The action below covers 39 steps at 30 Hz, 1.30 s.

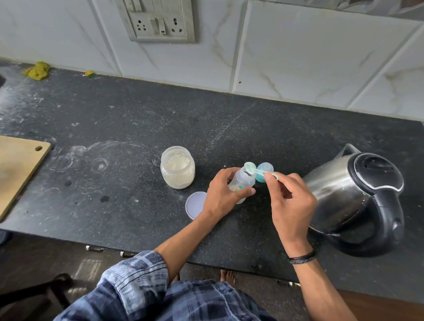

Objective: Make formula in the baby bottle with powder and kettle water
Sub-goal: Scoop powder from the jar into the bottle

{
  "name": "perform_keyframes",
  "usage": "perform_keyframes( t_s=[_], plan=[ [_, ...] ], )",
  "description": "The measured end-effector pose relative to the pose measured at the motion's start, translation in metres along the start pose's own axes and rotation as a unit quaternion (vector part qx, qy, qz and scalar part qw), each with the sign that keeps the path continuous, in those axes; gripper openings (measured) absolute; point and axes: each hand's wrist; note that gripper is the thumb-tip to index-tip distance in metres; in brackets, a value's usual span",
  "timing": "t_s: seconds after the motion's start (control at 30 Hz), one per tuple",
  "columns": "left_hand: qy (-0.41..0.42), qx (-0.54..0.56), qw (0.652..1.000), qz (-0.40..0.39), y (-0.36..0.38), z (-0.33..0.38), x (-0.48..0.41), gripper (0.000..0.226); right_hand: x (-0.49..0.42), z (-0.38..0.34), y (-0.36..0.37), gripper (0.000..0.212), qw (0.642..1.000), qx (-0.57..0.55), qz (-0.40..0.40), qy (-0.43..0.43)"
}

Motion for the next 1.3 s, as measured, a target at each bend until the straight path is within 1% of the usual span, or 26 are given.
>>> perform_keyframes(
  t_s=[0.2, 0.43, 0.63, 0.8, 0.93, 1.03, 1.17, 1.3],
  plan=[
    [0.004, 0.0, 1.0, 0.0, 0.001, 0.0, 0.0, 0.06, 0.002, 0.006, 0.002, 0.009, 1.0, 0.013, -0.028, 0.004],
    [0.002, 0.001, 1.0, -0.002, 0.0, -0.002, 0.0, 0.06, 0.0, 0.011, 0.002, 0.014, 1.0, 0.013, -0.019, -0.014],
    [-0.001, -0.001, 1.0, -0.002, 0.001, -0.002, -0.001, 0.06, 0.001, 0.012, 0.001, 0.015, 0.998, 0.017, 0.006, -0.058],
    [0.004, 0.009, 1.0, 0.0, 0.0, -0.001, -0.001, 0.057, 0.01, 0.022, 0.005, 0.013, 0.995, 0.06, -0.028, -0.076],
    [-0.001, 0.01, 1.0, 0.001, 0.0, -0.001, -0.003, 0.059, 0.007, 0.024, 0.003, 0.014, 0.995, 0.052, -0.015, -0.087],
    [0.0, 0.01, 1.0, 0.0, 0.001, -0.001, -0.003, 0.057, 0.007, 0.026, 0.004, 0.013, 0.993, 0.065, -0.029, -0.093],
    [-0.003, 0.01, 1.0, 0.0, 0.001, -0.001, -0.004, 0.059, 0.006, 0.027, 0.005, 0.014, 0.993, 0.059, -0.02, -0.1],
    [-0.002, 0.013, 1.0, -0.002, 0.001, -0.002, -0.004, 0.059, 0.007, 0.029, 0.006, 0.015, 0.992, 0.067, -0.03, -0.107]
  ],
)
Point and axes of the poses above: each hand's wrist, its own x-axis away from the middle knuckle, its own y-axis out of the palm, z = x × y, and after that the axes turned 15 degrees about z, right-handed
